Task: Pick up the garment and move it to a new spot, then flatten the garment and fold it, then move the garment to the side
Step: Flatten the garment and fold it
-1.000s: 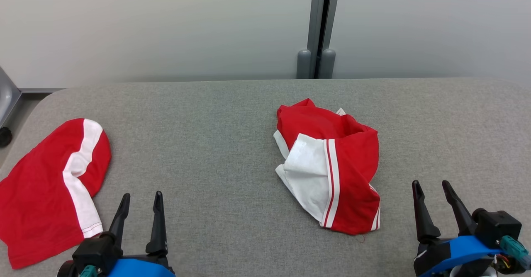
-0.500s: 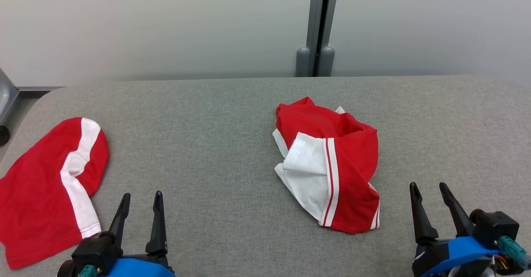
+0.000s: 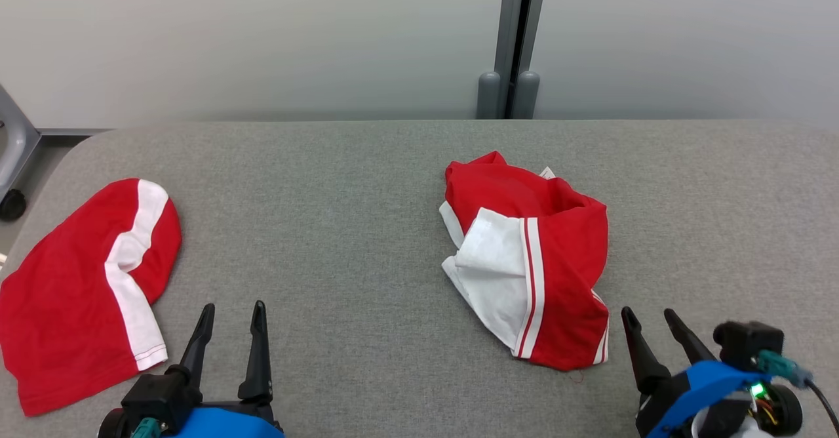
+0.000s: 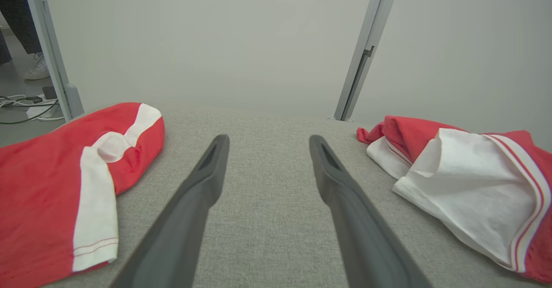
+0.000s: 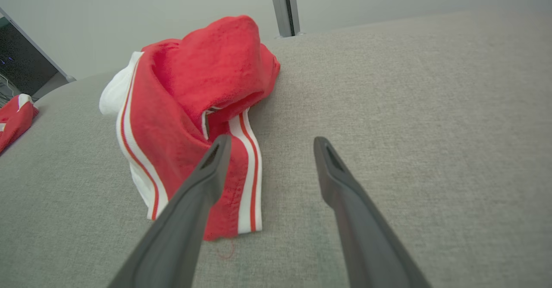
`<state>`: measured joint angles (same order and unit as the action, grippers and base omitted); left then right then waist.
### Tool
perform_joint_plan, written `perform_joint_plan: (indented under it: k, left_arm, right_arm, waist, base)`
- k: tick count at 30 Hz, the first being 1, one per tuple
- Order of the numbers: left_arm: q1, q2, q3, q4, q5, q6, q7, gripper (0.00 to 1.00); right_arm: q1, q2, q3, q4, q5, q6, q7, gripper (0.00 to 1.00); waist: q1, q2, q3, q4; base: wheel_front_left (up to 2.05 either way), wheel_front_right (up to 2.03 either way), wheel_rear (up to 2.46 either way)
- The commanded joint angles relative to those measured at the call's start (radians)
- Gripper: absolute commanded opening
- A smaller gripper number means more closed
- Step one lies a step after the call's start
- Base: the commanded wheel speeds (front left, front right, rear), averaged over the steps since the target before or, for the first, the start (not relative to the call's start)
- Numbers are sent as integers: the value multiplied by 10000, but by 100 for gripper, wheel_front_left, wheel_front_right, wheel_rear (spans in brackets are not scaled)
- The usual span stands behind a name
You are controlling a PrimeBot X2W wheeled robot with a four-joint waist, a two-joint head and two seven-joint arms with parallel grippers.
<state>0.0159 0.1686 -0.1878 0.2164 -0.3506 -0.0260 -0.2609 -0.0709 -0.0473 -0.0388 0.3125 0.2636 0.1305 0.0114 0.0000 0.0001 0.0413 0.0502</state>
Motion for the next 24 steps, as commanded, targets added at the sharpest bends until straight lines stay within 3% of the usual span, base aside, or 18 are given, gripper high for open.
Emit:
perform_joint_plan:
  k: [1, 12, 19, 20, 21, 22, 24]
  left_arm:
    - [-151, 12, -25, -53, -11, 39, 27, 100]
    - [-305, 56, -204, -231, -7, 14, 157, 100]
    - [-486, 26, -306, -120, -86, -77, 139, 100]
    - [-492, 30, -309, -95, -85, -78, 129, 100]
    - [-503, 29, -309, -73, -91, -78, 121, 100]
    - [-512, 32, -309, -59, -98, -79, 117, 100]
    - [-527, 29, -311, -22, -120, -77, 95, 100]
  right_arm:
    - [-321, -53, 43, 102, 31, 4, 290, 100]
    - [-1282, -68, 497, 1156, -3, 4, 2265, 100]
    - [-1760, -82, 914, 1766, 68, 4, 2656, 100]
    - [-1779, -95, 1046, 1791, 122, 4, 2647, 96]
    - [-1814, -127, 1159, 1732, 130, 4, 2521, 35]
    - [-1824, -161, 1243, 1696, 152, 3, 2444, 0]
    - [-1815, -199, 1363, 1535, 183, 4, 2172, 0]
  waist:
    - [0, -1, 44, 44]
    - [0, -1, 437, 368]
    - [0, -1, 678, 700]
    - [0, -1, 692, 731]
    - [0, -1, 700, 759]
    - [0, -1, 700, 780]
    - [0, -1, 686, 813]
  base:
    - [0, 0, 0]
    - [0, 0, 0]
    - [0, 0, 0]
    - [0, 0, 0]
    - [0, 0, 0]
    - [0, 0, 0]
    - [0, 0, 0]
